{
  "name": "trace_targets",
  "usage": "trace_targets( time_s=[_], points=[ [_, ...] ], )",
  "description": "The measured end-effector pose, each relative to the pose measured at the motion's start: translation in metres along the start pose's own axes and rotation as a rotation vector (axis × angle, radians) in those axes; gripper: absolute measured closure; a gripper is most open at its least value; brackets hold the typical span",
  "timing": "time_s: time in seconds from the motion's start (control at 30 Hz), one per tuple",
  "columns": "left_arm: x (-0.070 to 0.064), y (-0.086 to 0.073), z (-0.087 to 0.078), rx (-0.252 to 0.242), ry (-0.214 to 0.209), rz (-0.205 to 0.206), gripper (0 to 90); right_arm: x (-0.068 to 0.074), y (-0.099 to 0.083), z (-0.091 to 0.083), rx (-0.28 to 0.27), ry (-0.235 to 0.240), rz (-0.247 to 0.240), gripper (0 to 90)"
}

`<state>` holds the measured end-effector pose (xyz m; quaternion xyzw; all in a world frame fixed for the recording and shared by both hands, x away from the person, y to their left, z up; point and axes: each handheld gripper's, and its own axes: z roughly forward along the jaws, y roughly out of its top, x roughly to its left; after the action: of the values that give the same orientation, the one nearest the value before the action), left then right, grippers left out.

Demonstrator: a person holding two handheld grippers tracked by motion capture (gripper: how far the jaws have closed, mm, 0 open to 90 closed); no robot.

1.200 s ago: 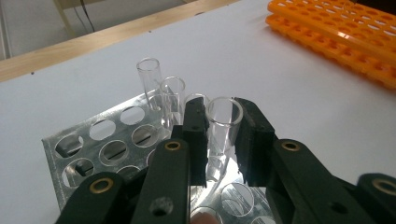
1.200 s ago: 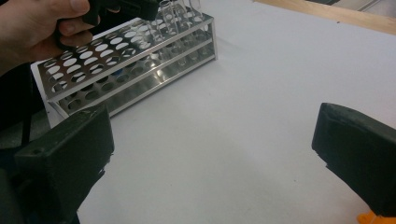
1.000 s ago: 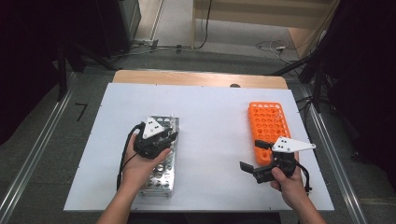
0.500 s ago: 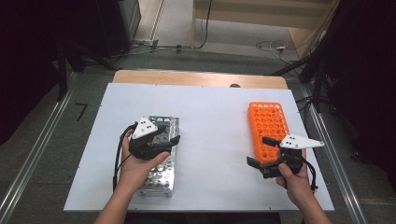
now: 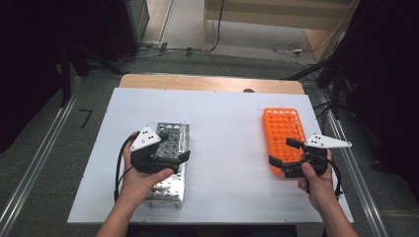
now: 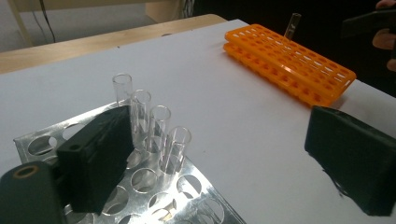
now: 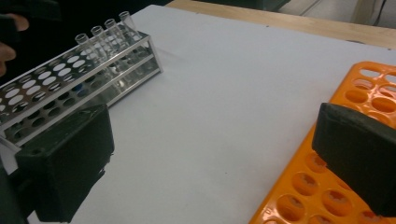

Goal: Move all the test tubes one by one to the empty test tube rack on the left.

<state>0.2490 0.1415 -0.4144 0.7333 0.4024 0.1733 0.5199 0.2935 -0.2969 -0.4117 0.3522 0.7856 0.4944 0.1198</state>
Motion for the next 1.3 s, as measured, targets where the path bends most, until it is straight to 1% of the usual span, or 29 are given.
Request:
trace_targets(
  time_s=[0.03,0.1,0.13,0.17,0.27,0.3,0.33,0.5,0.6,0.67,0.73,0.77,0.87,0.9,0.93,1.0,1.07,1.13,1.3],
  points=[
    [0.001,-0.001,-0.001,-0.004,-0.01,-0.006,2.4,-0.002,0.001,-0.001,-0.002,-0.006,0.006,0.0],
    [0.001,-0.001,-0.003,-0.006,-0.001,-0.007,0.0,-0.008,0.002,-0.001,-0.002,-0.025,0.014,0.0],
    [0.002,-0.002,-0.003,-0.01,-0.009,-0.008,0.0,-0.01,0.002,-0.002,0.0,-0.032,0.018,0.0],
    [0.001,-0.002,-0.004,-0.009,-0.008,-0.006,0.0,-0.013,0.002,-0.002,0.001,-0.045,0.026,0.0],
    [0.0,-0.003,-0.005,-0.018,-0.016,-0.005,0.0,-0.022,0.001,-0.001,0.011,-0.065,0.045,0.0],
    [-0.001,-0.003,-0.005,-0.018,-0.013,-0.003,0.0,-0.024,0.0,-0.001,0.012,-0.072,0.043,0.0],
    [-0.001,-0.003,-0.005,-0.016,-0.021,-0.003,0.0,-0.028,0.0,-0.001,0.015,-0.079,0.048,0.0],
    [-0.003,-0.005,-0.004,-0.012,-0.014,0.002,0.0,-0.047,0.0,0.001,0.028,-0.118,0.075,0.0],
    [-0.003,-0.006,-0.003,-0.006,-0.019,0.008,0.0,-0.057,0.001,0.002,0.032,-0.123,0.085,0.0],
    [-0.004,-0.006,-0.002,-0.007,-0.024,0.004,0.0,-0.061,0.002,0.004,0.041,-0.129,0.087,0.0],
    [-0.005,-0.006,-0.001,-0.001,-0.023,0.01,0.0,-0.067,0.003,0.006,0.039,-0.14,0.101,1.9],
    [-0.005,-0.006,-0.001,-0.002,-0.026,0.011,0.0,-0.07,0.004,0.007,0.038,-0.136,0.105,2.3],
    [-0.005,-0.007,-0.001,-0.001,-0.028,0.011,0.0,-0.078,0.005,0.012,0.056,-0.163,0.111,5.7],
    [-0.005,-0.007,-0.001,0.0,-0.026,0.011,0.0,-0.08,0.005,0.014,0.062,-0.177,0.104,8.4],
    [-0.005,-0.007,-0.001,0.0,-0.022,0.012,0.0,-0.081,0.006,0.015,0.067,-0.193,0.106,11.2],
    [-0.004,-0.007,-0.001,-0.003,-0.022,0.005,0.0,-0.085,0.006,0.018,0.076,-0.209,0.118,15.2],
    [-0.003,-0.008,-0.001,0.002,-0.022,0.008,0.0,-0.089,0.007,0.02,0.077,-0.233,0.129,21.3],
    [-0.003,-0.008,-0.001,0.001,-0.024,0.005,0.0,-0.093,0.007,0.023,0.081,-0.239,0.136,26.0],
    [-0.003,-0.008,0.0,0.001,-0.024,0.006,0.0,-0.104,0.004,0.034,0.114,-0.27,0.16,37.5]
  ],
)
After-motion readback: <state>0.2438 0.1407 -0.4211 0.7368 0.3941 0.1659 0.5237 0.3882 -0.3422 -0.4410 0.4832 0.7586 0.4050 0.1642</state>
